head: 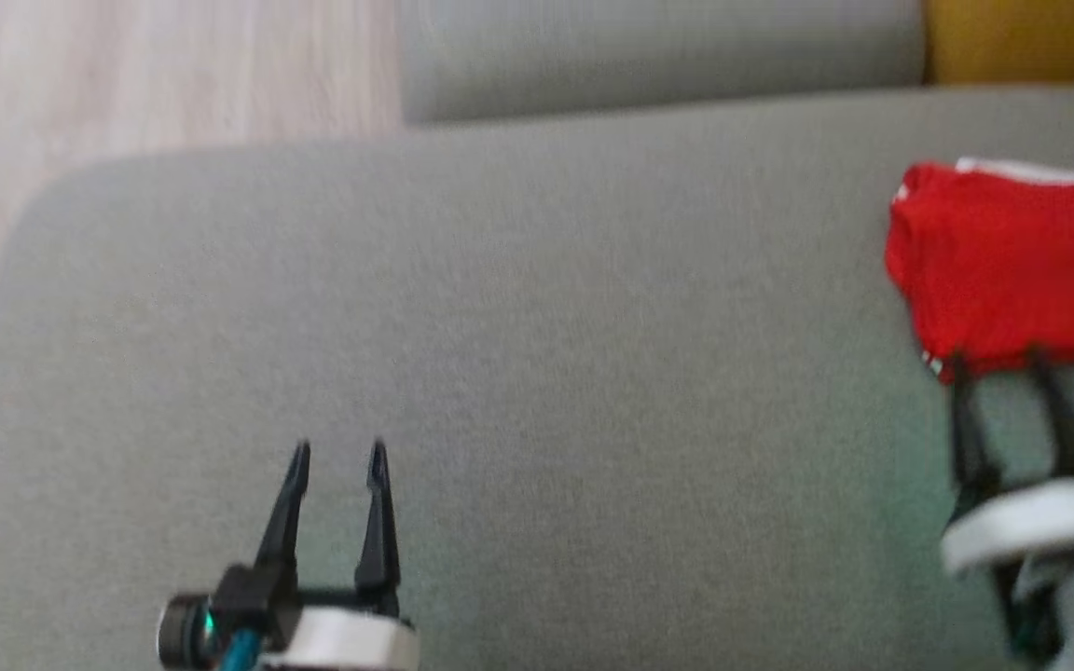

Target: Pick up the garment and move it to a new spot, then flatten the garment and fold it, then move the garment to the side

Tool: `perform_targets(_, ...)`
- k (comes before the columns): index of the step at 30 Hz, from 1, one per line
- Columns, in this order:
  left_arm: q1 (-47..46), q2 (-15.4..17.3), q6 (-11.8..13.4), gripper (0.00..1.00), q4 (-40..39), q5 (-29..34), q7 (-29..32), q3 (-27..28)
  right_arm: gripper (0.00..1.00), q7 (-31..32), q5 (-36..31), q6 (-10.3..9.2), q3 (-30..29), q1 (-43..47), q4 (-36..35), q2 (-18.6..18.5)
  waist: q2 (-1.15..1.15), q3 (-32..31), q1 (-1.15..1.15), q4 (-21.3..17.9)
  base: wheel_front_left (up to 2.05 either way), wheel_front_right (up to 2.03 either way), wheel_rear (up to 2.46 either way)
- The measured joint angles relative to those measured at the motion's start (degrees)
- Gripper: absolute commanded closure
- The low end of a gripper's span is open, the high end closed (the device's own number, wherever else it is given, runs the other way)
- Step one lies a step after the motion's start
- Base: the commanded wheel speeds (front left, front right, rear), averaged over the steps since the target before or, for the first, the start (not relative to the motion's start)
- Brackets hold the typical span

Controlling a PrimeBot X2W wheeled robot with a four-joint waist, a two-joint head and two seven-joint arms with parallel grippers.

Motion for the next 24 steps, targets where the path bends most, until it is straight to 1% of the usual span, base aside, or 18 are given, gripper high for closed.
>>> perform_targets(4,3.1,0.0,-0.9,0.00,0.1,0.0,0.0,0.3,0.00,0.0,-0.9,0.00,1.8,10.3,-10.0,4.5,0.00,-4.7,0.00,1.0,0.00,0.00,0.00)
perform_targets(6,3.9,0.0,-1.0,0.00,0.0,0.0,0.0,0.9,0.00,0.0,-1.4,0.00,3.3,13.6,-13.0,6.2,0.00,-6.7,0.00,1.5,0.00,0.00,0.00)
perform_targets(9,6.0,0.1,-1.4,0.00,-0.2,0.0,0.0,1.7,0.00,0.0,-2.3,0.00,3.8,16.9,-15.6,8.1,0.00,-9.1,0.00,2.2,0.00,0.00,0.00)
perform_targets(11,8.2,0.1,-1.5,0.00,-0.3,0.0,0.0,1.7,0.00,0.0,-3.3,0.00,4.3,19.6,-16.7,8.7,0.00,-10.9,0.00,2.9,0.00,0.00,0.00)
perform_targets(14,8.7,0.1,-1.5,0.00,-0.3,0.0,0.0,1.7,0.00,0.0,-3.3,0.00,4.3,21.4,-16.7,9.7,0.00,-11.8,0.00,3.5,0.00,0.00,0.00)
perform_targets(24,8.7,0.1,-2.0,0.00,-0.2,0.5,0.0,2.3,0.00,0.0,-3.3,0.00,4.2,22.1,-16.4,10.1,0.00,-12.5,0.02,3.9,0.00,0.00,0.00)
